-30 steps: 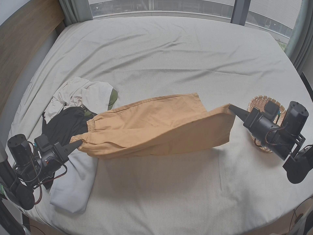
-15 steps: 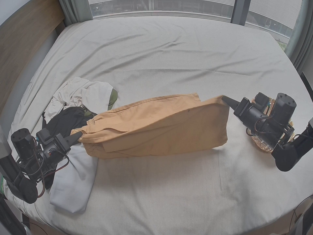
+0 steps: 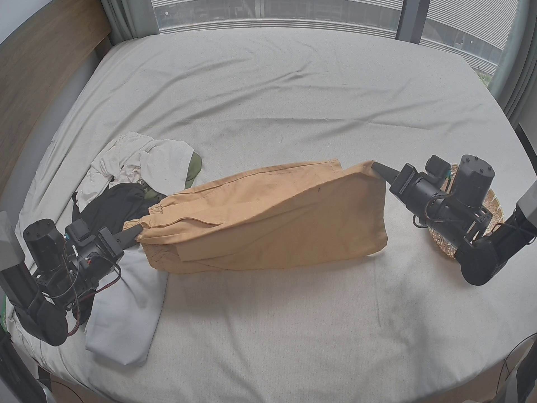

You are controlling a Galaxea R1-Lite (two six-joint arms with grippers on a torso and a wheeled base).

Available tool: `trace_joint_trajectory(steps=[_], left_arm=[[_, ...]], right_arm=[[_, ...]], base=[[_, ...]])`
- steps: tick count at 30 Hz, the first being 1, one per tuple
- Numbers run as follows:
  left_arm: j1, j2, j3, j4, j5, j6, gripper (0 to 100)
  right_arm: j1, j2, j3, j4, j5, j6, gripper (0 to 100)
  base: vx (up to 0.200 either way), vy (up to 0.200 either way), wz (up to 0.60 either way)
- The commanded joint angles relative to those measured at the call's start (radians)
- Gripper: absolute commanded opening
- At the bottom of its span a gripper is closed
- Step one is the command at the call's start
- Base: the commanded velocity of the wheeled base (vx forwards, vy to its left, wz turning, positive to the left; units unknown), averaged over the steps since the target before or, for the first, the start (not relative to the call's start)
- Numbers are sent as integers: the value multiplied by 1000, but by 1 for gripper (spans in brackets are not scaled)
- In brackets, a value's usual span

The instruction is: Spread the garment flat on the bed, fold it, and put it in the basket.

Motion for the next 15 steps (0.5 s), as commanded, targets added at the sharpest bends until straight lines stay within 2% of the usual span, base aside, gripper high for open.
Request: trace_joint_trajectory(steps=[1, 11, 15], left_arm=[[-1, 2, 2, -1, -2, 0, 0], [0, 38, -9, -1, 3, -9, 0], [0, 42, -43, -1, 21, -16, 0]], right_arm=[[2, 13, -15, 0, 0, 0, 0], [-3, 61, -74, 4, 0, 0, 0], [-3, 72, -129, 56, 0, 0, 0]], base=[[0, 0, 0], [0, 0, 0], [0, 0, 0]])
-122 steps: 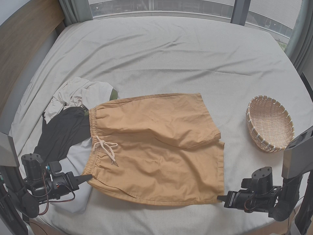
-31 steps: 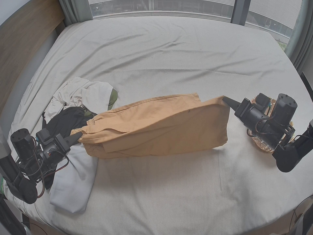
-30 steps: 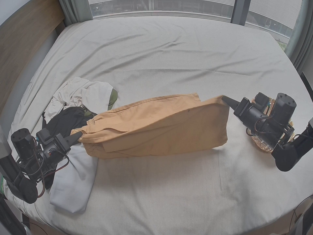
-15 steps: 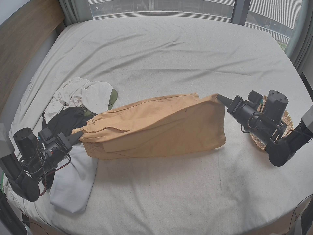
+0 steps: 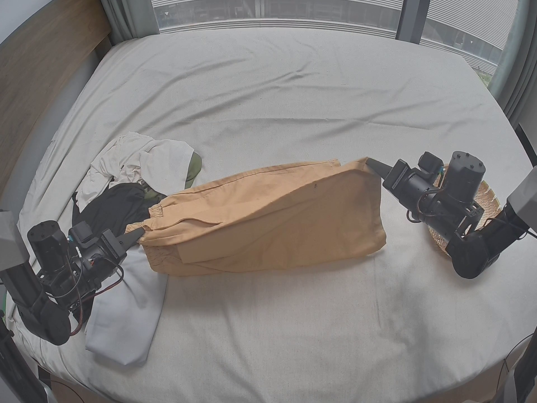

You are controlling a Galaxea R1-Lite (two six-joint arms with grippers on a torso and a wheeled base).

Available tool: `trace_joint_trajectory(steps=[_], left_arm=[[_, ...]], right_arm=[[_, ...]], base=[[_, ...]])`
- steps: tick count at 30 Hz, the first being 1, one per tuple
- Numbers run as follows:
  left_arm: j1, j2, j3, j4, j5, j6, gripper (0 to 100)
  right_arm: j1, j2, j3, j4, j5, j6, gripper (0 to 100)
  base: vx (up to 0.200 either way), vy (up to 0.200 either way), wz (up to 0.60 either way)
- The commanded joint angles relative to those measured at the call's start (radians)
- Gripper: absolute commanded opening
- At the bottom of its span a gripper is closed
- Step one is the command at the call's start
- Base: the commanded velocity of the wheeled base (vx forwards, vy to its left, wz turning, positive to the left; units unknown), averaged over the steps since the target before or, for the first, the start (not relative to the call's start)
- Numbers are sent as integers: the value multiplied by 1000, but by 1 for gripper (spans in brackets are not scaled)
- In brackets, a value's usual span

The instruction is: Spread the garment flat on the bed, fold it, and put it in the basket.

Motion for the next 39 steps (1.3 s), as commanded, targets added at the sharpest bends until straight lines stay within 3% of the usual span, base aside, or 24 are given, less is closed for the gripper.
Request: trace_joint_trajectory(steps=[1, 15, 16, 24, 30, 39], left_arm=[[0, 19, -42, -1, 20, -14, 0], [-4, 109, -138, 1, 47, -23, 0], [-6, 115, -146, 1, 47, -23, 100], [-7, 148, -180, -1, 49, -23, 100], [-10, 77, -144, -1, 99, -22, 100], [-128, -90, 52, -1, 93, -6, 100]], right_arm=[[0, 24, -67, 48, 0, 0, 0], [-34, 139, -237, 91, -1, 0, 0], [-37, 144, -237, 90, -1, 0, 100], [-49, 172, -254, 56, -6, 0, 100], [-38, 109, -105, 21, -10, -4, 100], [-8, 35, 188, -61, -15, -1, 100]], base=[[0, 0, 0], [0, 0, 0], [0, 0, 0], [0, 0, 0], [0, 0, 0], [0, 0, 0]])
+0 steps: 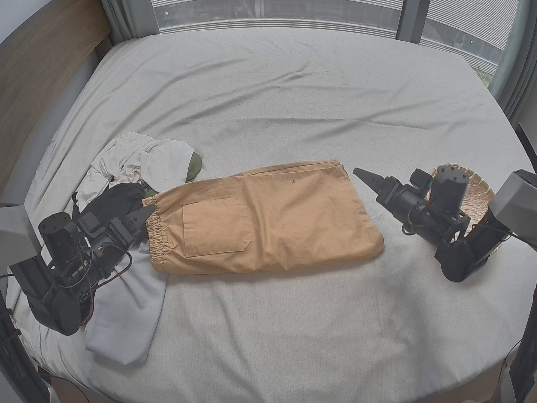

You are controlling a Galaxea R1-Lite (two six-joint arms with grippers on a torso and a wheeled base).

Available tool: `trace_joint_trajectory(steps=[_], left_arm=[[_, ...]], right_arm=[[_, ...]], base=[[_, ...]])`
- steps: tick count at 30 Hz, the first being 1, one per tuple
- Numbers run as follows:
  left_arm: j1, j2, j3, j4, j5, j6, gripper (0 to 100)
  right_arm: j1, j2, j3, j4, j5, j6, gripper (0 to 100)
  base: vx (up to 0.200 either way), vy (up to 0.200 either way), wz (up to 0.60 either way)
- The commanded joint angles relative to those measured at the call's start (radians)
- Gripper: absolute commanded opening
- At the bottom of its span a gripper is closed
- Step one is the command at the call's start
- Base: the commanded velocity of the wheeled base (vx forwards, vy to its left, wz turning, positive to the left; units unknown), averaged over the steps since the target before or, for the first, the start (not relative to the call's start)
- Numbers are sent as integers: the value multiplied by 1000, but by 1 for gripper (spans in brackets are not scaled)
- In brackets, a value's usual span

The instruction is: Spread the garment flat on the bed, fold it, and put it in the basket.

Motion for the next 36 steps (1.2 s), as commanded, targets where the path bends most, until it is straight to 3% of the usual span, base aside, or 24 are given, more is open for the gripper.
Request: trace_joint_trajectory(steps=[1, 8, 16, 23, 36], left_arm=[[-85, -139, 139, 0, -1, 19, 100], [-100, -133, 209, 0, -1, 109, 100], [-112, -131, 242, 0, -1, 118, 100], [-112, -130, 245, 0, -1, 118, 100], [-112, -115, 245, 0, 4, 121, 100]], right_arm=[[28, -72, 224, -57, -13, 3, 100], [36, -66, 333, -100, -21, 23, 100], [68, 61, 351, -110, -41, 52, 100], [74, 171, 347, -226, -73, 47, 100], [77, 276, 149, -251, -102, 75, 100]], base=[[0, 0, 0], [0, 0, 0], [0, 0, 0], [0, 0, 0], [0, 0, 0]])
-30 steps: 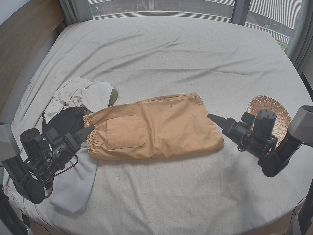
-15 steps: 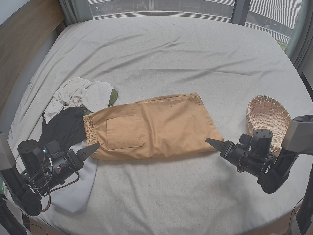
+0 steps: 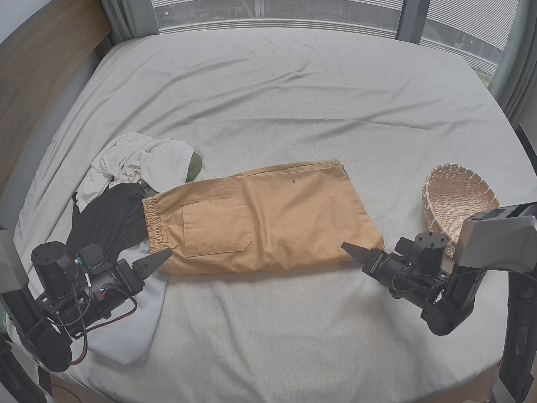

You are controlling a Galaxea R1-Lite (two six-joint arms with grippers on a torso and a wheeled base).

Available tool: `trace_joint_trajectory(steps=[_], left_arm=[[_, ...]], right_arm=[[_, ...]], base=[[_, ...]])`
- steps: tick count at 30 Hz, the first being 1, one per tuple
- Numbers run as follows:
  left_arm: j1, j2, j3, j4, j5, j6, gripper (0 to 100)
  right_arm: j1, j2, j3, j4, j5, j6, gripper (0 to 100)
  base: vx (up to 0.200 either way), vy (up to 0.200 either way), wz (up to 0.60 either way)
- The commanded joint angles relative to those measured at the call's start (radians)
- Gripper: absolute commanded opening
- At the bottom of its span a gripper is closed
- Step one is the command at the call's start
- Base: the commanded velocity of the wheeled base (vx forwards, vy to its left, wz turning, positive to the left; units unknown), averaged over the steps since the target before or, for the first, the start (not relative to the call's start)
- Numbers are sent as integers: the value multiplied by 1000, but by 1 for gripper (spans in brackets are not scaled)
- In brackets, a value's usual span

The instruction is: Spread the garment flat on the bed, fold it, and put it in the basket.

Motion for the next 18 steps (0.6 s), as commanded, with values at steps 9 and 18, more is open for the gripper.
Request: trace_joint_trajectory(steps=[9, 18], left_arm=[[1, 24, -2, -1, 6, 0, 100], [1, 23, 1, -1, 9, 2, 100]], right_arm=[[14, 73, -205, 27, -20, 6, 100], [9, 79, -236, 43, -19, 6, 0]], base=[[0, 0, 0], [0, 0, 0]])
